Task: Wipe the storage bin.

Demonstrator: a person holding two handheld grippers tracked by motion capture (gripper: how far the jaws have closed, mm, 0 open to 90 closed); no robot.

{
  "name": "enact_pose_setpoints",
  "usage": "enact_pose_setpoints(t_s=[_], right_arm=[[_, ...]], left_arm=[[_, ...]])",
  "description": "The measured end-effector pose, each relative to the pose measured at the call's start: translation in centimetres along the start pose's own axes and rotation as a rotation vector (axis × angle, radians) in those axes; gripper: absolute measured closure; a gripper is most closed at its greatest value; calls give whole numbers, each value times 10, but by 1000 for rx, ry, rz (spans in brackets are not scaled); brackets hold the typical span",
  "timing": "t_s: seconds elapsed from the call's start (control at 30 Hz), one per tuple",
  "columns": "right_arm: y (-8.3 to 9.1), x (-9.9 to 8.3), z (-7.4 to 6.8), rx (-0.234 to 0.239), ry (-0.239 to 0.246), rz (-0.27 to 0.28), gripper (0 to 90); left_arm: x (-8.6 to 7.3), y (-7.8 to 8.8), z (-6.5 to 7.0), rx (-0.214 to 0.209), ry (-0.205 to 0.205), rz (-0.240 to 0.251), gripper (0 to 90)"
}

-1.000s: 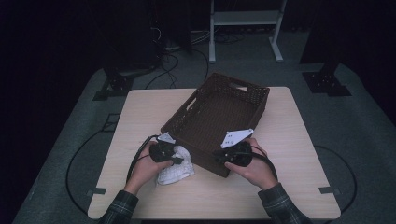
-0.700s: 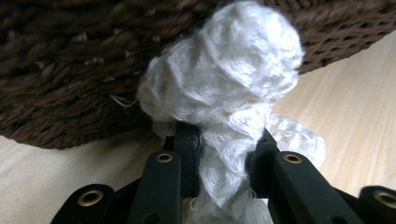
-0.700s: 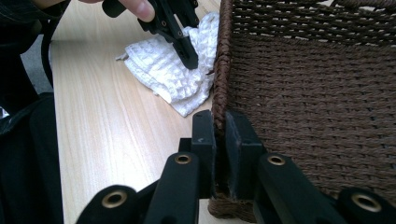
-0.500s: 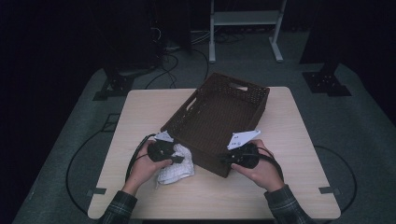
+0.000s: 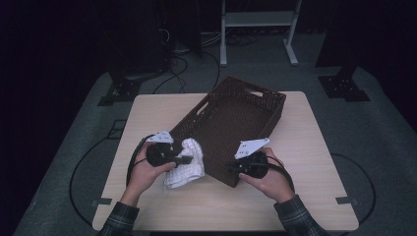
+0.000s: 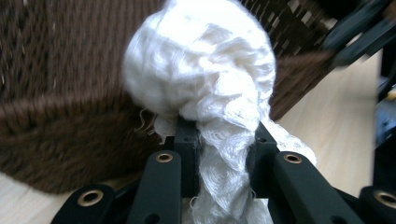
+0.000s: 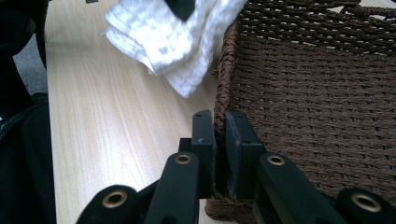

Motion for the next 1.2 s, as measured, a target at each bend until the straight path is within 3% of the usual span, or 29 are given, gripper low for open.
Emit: enact_pose_setpoints(t_s=[0.17, 0.57, 0.7, 0.9, 1.2], right_arm=[[-1, 0, -1, 0, -1, 1, 821], [-2, 1, -3, -8, 3, 6, 820], [-3, 1, -3, -9, 3, 6, 820], [-3, 1, -3, -8, 5, 8, 820], [-3, 1, -3, -13, 7, 8, 820]], left_arm=[[1, -1, 2, 7, -9, -9, 711], [-16, -28, -4, -8, 20, -94, 712], [-19, -34, -5, -6, 12, -123, 712], [-21, -37, -6, -7, 16, -135, 713], [-35, -54, -8, 17, -1, -227, 713]])
Point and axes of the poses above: each handheld gripper's, and its own axes: y roughly backward along the jaws, x roughly out of its top, z roughly to its right, the point moved 4 cm from there along -y, roughly forward along the jaws, and after that the axes turned 1 degree about z, right-handed, at the moved point
